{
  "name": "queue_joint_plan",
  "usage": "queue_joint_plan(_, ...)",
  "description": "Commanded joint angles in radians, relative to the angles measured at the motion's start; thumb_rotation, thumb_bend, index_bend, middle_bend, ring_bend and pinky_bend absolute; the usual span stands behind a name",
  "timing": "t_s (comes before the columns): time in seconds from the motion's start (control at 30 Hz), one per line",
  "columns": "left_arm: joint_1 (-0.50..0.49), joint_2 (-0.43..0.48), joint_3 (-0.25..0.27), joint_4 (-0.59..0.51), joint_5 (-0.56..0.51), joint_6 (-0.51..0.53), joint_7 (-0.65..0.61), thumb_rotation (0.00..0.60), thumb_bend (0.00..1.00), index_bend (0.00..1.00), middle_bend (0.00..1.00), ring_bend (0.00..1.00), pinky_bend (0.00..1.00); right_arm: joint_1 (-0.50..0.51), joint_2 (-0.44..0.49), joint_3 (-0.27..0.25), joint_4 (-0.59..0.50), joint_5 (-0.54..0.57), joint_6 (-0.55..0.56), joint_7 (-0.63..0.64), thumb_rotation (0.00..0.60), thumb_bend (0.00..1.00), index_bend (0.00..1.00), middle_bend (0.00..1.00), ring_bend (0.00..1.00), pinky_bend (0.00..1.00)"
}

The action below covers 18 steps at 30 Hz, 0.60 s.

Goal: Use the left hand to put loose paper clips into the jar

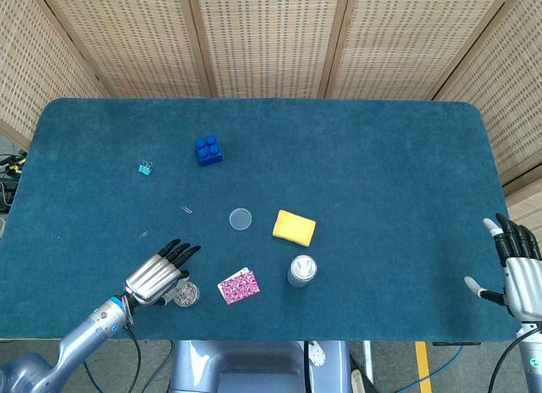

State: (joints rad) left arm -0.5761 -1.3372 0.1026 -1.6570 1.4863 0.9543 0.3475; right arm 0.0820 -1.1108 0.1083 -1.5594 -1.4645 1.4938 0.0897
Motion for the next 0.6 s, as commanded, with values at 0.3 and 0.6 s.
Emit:
queue_joint_plan(0.3,0.005,-0.014,0.002,0.007,0.009,-0.004,-0.021,0.600,0.41,0.45,0.00,0.00,0.00,-0.001,0.002,0.001,0.001,0.000,0.002,0.004,0.600,0.00,0.06,0.00,0.00,0.00)
queue_joint_plan(0.6,0.011,-0.012,0.002,0.010,0.031,0.013,-0.042,0.600,0.38,0.42,0.00,0.00,0.00,-0.002,0.002,0.001,0.000,-0.002,0.004,0.006,0.600,0.00,0.06,0.00,0.00,0.00)
